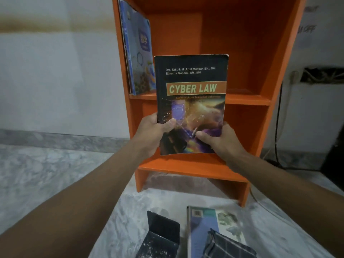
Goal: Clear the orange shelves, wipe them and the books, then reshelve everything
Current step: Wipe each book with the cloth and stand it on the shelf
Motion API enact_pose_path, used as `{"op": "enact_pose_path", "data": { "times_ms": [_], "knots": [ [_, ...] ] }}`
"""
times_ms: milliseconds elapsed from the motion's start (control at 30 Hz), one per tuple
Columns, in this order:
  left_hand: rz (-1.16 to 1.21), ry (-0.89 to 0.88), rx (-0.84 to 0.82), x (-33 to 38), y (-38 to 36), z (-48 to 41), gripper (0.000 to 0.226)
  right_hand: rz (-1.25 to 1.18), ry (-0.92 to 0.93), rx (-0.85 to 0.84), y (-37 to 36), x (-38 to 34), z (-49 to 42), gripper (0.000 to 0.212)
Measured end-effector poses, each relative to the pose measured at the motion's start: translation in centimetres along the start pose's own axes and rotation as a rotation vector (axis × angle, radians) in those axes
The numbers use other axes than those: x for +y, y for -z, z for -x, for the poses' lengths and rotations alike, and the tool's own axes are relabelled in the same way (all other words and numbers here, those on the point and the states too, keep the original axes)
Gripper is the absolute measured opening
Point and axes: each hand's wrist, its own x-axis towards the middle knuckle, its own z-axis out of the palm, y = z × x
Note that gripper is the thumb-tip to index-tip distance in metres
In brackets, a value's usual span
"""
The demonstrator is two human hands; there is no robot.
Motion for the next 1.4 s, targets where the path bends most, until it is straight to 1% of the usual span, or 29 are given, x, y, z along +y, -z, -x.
{"op": "enact_pose_path", "data": {
  "times_ms": [33,67,100,133,167,233,300,333,400,500,633,700,833,933,1067,1167,1233,1300,1400],
  "knots": [
    [-0.021,-0.027,-0.001,0.6,0.4,-0.5,0.012,-0.037,-0.015,-0.041,-0.2,-1.0,-0.5,0.048],
    [-0.047,-0.058,0.013,1.2,0.9,-1.2,0.013,-0.051,-0.014,-0.087,-0.3,-2.1,-1.1,0.028],
    [-0.071,-0.085,0.039,1.9,1.5,-2.0,0.013,-0.026,-0.001,-0.116,-0.4,-3.3,-1.7,0.014],
    [-0.097,-0.106,0.067,2.8,2.1,-2.9,0.015,0.001,0.019,-0.131,-0.6,-4.6,-2.3,0.011],
    [-0.125,-0.124,0.099,3.5,2.7,-4.1,0.016,0.014,0.029,-0.134,-0.9,-5.9,-3.0,0.012],
    [-0.217,-0.15,0.157,5.0,3.8,-5.8,0.024,0.076,0.032,-0.086,-1.9,-8.4,-4.7,0.011],
    [-0.373,-0.169,0.197,6.1,4.7,-7.4,0.037,0.163,0.049,-0.026,-2.8,-10.4,-6.5,0.011],
    [-0.441,-0.171,0.209,6.7,5.2,-7.9,0.037,0.204,0.065,0.001,-3.3,-11.2,-7.4,0.015],
    [-0.544,-0.182,0.22,7.6,6.0,-8.7,0.028,0.256,0.078,0.037,-4.2,-12.7,-8.9,0.019],
    [-0.672,-0.187,0.26,8.4,6.8,-9.8,0.018,0.26,0.042,0.081,-5.2,-13.8,-10.9,0.011],
    [-0.846,-0.212,0.381,9.1,6.7,-10.3,0.004,0.196,0.008,0.039,-6.2,-14.8,-12.9,0.016],
    [-0.884,-0.199,0.423,9.2,6.5,-10.8,0.004,0.166,-0.017,-0.008,-6.6,-14.7,-14.0,0.017],
    [-0.92,-0.183,0.477,8.9,5.6,-12.4,0.005,0.131,-0.023,-0.077,-6.9,-13.7,-16.5,0.011],
    [-0.885,-0.188,0.526,8.4,5.0,-13.9,0.007,0.128,-0.026,-0.126,-7.1,-13.0,-18.5,0.023],
    [-0.831,-0.188,0.59,7.9,4.4,-15.3,0.017,0.039,-0.028,-0.225,-7.6,-12.5,-20.7,0.028],
    [-0.853,-0.127,0.637,7.7,4.2,-15.5,0.023,0.001,-0.022,-0.282,-8.2,-12.2,-22.2,0.019],
    [-0.888,-0.062,0.705,7.4,4.0,-15.7,0.02,0.006,-0.025,-0.299,-8.7,-11.8,-23.3,0.013],
    [-0.889,-0.015,0.765,6.8,3.8,-15.9,0.018,-0.004,-0.034,-0.325,-9.3,-11.4,-24.4,0.012],
    [-0.863,0.004,0.791,6.3,3.8,-16.3,0.016,-0.057,-0.06,-0.395,-10.0,-11.2,-25.6,0.006]
  ]
}}
